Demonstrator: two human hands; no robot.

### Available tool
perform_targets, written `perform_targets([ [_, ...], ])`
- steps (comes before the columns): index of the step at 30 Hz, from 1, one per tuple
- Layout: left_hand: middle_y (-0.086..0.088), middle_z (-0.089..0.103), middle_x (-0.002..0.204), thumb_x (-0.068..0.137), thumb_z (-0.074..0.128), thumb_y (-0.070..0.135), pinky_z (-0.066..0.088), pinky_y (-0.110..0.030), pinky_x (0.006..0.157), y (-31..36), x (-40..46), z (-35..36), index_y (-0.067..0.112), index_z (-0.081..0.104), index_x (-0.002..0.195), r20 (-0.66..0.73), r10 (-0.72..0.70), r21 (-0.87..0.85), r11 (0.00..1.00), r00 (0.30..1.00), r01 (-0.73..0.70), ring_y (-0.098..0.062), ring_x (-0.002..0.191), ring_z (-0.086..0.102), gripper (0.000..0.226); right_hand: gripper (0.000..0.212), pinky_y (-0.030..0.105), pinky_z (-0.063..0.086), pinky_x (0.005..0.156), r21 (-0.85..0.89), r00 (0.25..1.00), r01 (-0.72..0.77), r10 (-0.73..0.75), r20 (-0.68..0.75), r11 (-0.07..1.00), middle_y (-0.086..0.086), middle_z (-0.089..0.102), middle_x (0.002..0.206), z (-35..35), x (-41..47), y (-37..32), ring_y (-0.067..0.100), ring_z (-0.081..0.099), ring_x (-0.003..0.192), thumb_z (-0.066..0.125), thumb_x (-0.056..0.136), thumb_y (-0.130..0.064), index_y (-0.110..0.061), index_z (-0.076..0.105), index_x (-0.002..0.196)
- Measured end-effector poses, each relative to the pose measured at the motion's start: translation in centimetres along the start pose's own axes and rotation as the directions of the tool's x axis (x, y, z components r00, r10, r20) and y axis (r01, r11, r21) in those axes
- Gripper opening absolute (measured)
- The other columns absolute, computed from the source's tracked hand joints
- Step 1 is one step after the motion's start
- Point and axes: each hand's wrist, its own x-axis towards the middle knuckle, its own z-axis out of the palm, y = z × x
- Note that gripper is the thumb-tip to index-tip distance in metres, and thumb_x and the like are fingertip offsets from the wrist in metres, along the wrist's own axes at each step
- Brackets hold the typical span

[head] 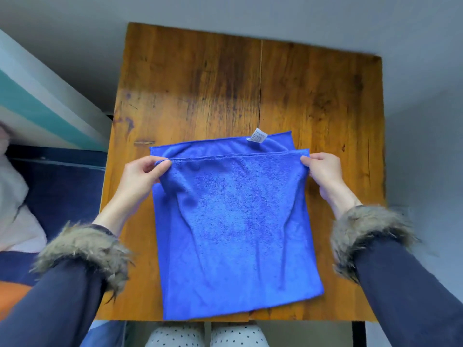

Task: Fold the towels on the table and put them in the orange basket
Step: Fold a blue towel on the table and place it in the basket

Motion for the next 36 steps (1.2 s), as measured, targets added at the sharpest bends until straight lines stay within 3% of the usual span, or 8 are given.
perform_targets([
  [4, 0.003, 0.067, 0.076, 0.072, 0.07, 0.031, 0.049, -0.018, 0.065, 1.5, -1.3, -1.5, 0.017, 0.071, 0.075, 0.19, -0.021, -0.359, 0.929, 0.982, 0.09, -0.008, 0.071, 0.06, 0.014, 0.015, 0.028, 0.041, 0.066, 0.234, 0.993, 0.05, -0.073, 0.092, 0.971, 0.004, 0.061, 0.081, -1.9, -1.3, -1.2, 0.015, 0.054, 0.075, 0.057, 0.088, -0.011, -0.016, 0.061, 0.075],
  [10, 0.003, 0.057, 0.064, 0.083, 0.05, 0.013, 0.038, -0.019, 0.053, 2.4, -0.4, -2.5, 0.016, 0.06, 0.071, 0.06, -0.032, -0.42, 0.906, 0.998, 0.054, -0.012, 0.059, 0.049, 0.016, 0.015, 0.018, 0.039, 0.057, 0.408, 0.975, 0.206, -0.222, -0.008, 0.89, -0.001, 0.057, 0.074, -1.7, -1.2, -3.4, 0.007, 0.049, 0.064, 0.055, 0.091, -0.013, -0.018, 0.06, 0.078],
  [16, 0.013, 0.06, 0.063, 0.09, 0.058, 0.016, 0.039, -0.013, 0.052, 0.6, 2.7, -0.4, 0.022, 0.061, 0.073, -0.24, 0.009, 0.114, 0.993, 0.971, 0.019, 0.001, 0.058, 0.05, 0.018, 0.007, 0.007, 0.039, 0.054, 0.191, 0.977, 0.212, -0.213, -0.018, 0.958, 0.0, 0.058, 0.082, 1.9, 2.0, -3.0, 0.005, 0.051, 0.069, 0.052, 0.092, -0.01, -0.012, 0.059, 0.091],
  [19, 0.002, 0.06, 0.075, 0.089, 0.059, 0.022, 0.039, -0.022, 0.062, -0.3, 4.1, -0.2, 0.015, 0.066, 0.084, -0.294, 0.102, 0.399, 0.916, 0.95, 0.025, -0.009, 0.067, 0.053, 0.011, 0.01, 0.015, 0.041, 0.063, 0.028, 0.979, 0.202, -0.202, -0.006, 0.979, 0.003, 0.057, 0.09, 3.0, 3.7, -2.3, 0.013, 0.052, 0.084, 0.053, 0.09, -0.01, -0.01, 0.06, 0.097],
  [22, -0.011, 0.062, 0.095, 0.087, 0.063, 0.018, 0.035, -0.026, 0.079, -1.0, 5.4, -0.5, 0.005, 0.069, 0.092, -0.208, 0.226, 0.603, 0.796, 0.952, -0.058, -0.024, 0.091, 0.055, 0.015, 0.019, 0.025, 0.04, 0.08, -0.138, 0.962, 0.271, -0.271, 0.021, 0.953, 0.003, 0.058, 0.097, 3.3, 4.5, -2.5, 0.014, 0.052, 0.09, 0.057, 0.089, -0.017, -0.007, 0.062, 0.105],
  [26, -0.016, 0.058, 0.112, 0.084, 0.066, 0.014, 0.031, -0.03, 0.096, -1.6, 6.0, -1.0, 0.002, 0.069, 0.091, -0.089, 0.322, 0.721, 0.674, 0.943, -0.162, -0.033, 0.109, 0.047, 0.014, 0.017, 0.015, 0.031, 0.07, -0.233, 0.921, 0.389, -0.38, 0.085, 0.891, 0.006, 0.06, 0.103, 3.1, 4.6, -3.2, 0.014, 0.05, 0.091, 0.057, 0.09, -0.017, -0.007, 0.064, 0.101],
  [31, -0.016, 0.055, 0.107, 0.08, 0.068, 0.004, 0.032, -0.023, 0.086, -1.7, 5.5, -0.7, 0.002, 0.066, 0.086, -0.023, 0.332, 0.719, 0.661, 0.943, -0.215, -0.033, 0.102, 0.05, 0.006, 0.005, 0.02, 0.032, 0.071, -0.27, 0.907, 0.418, -0.381, 0.181, 0.867, 0.004, 0.058, 0.098, 2.9, 4.3, -4.0, 0.014, 0.048, 0.088, 0.062, 0.086, -0.015, -0.015, 0.06, 0.09],
  [36, -0.017, 0.05, 0.105, 0.08, 0.07, 0.008, 0.034, -0.031, 0.089, -0.9, 6.0, -0.9, 0.002, 0.065, 0.09, 0.02, 0.274, 0.757, 0.624, 0.962, -0.193, -0.032, 0.103, 0.044, 0.013, 0.008, 0.024, 0.035, 0.071, -0.236, 0.889, 0.438, -0.381, 0.253, 0.867, 0.002, 0.056, 0.091, 2.9, 3.7, -4.2, 0.015, 0.049, 0.082, 0.063, 0.085, -0.018, -0.014, 0.056, 0.085],
])
